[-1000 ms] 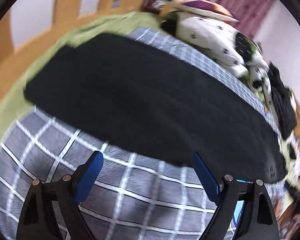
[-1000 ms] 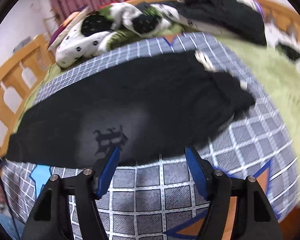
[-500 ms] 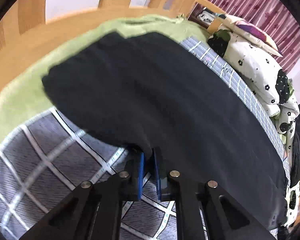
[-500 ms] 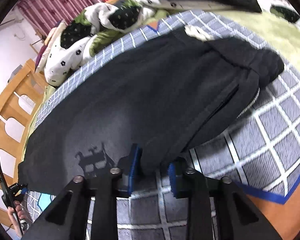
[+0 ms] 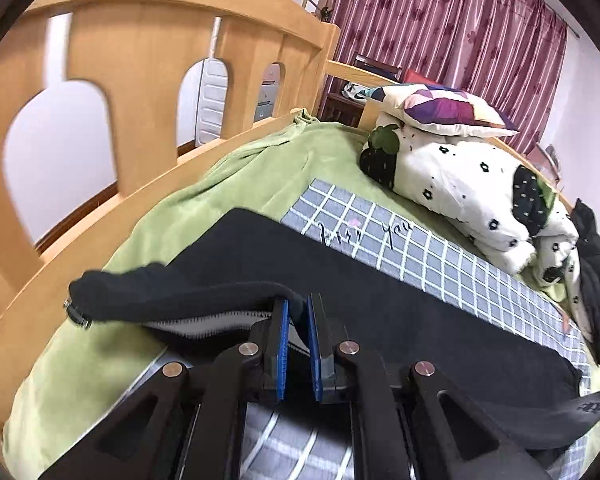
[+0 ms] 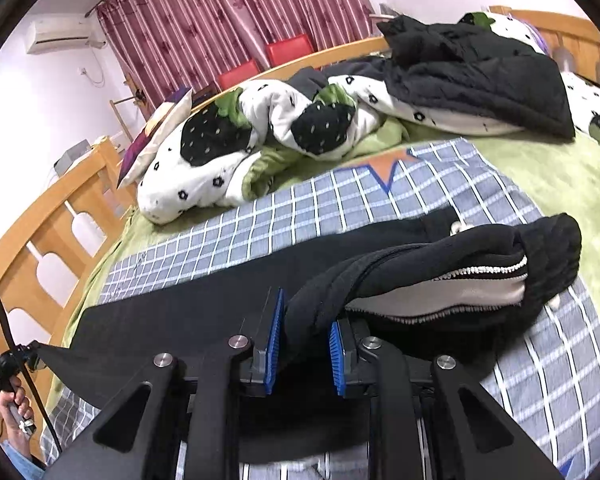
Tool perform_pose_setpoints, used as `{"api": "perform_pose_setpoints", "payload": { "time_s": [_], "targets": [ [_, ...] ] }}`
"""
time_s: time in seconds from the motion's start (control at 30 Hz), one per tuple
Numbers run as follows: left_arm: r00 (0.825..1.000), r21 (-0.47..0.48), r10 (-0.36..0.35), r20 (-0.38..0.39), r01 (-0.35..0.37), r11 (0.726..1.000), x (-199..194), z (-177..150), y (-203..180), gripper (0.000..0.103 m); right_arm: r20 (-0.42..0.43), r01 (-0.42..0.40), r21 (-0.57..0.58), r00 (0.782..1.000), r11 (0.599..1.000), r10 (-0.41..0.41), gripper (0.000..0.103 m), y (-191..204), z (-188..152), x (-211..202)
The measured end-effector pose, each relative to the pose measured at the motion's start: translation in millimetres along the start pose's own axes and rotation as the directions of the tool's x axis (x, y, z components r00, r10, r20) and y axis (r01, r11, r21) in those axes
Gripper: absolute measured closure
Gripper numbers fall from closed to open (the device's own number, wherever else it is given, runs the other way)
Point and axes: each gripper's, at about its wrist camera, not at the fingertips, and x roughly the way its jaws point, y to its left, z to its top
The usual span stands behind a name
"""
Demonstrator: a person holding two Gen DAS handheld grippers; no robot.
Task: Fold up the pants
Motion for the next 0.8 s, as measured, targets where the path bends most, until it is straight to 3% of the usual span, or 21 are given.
{"api": "perform_pose_setpoints", "payload": {
  "time_s": [0.13, 0.3, 0.43, 0.5, 0.57, 0.63, 0.67, 0.8],
  "targets": [
    [1.0, 0.004, 0.012, 0.007, -0.012, 1.0, 41.1, 18.4, -18.7, 0.093, 0.001, -0.01, 0.003, 1.0, 1.0, 0.01, 0.083, -6.5, 16.4, 31.1],
    [0.997, 0.096, 0.065, 0.042, -0.069, 0.993, 103.8, 36.0, -57.9, 0.093, -0.015, 0.02, -0.006, 1.0, 1.0, -0.02, 0.083, -12.8, 31.4, 86.2],
    [0.991, 0.128, 0.134, -0.023, -0.13, 0.983, 158.6, 37.4, -77.7, 0.091, -0.081, 0.078, 0.039, 0.994, 0.996, -0.075, 0.079, -25.5, 34.4, 146.8],
    [0.981, 0.145, 0.178, -0.079, -0.165, 0.976, 176.7, 37.2, -82.2, 0.079, -0.112, 0.12, 0.045, 0.987, 0.992, -0.114, 0.074, -29.2, 32.3, 169.5],
    [0.975, 0.158, 0.188, -0.118, -0.169, 0.973, 180.2, 35.8, -83.4, 0.064, -0.124, 0.159, 0.018, 0.98, 0.987, -0.156, 0.06, -29.6, 32.3, 180.2],
    [0.981, 0.145, 0.161, -0.112, -0.144, 0.979, 164.5, 32.9, -79.7, 0.041, -0.121, 0.17, 0.015, 0.979, 0.985, -0.167, 0.048, -30.5, 32.6, 175.9],
    [0.984, 0.143, 0.151, -0.097, -0.136, 0.98, 152.8, 30.5, -77.8, 0.037, -0.104, 0.174, 0.022, 0.98, 0.984, -0.171, 0.04, -30.4, 31.7, 166.3],
    [0.989, 0.145, 0.094, -0.116, -0.077, 0.986, 104.3, 10.9, -62.6, 0.032, -0.091, 0.178, 0.014, 0.98, 0.984, -0.176, 0.037, -28.3, 23.7, 121.4]
  ]
}}
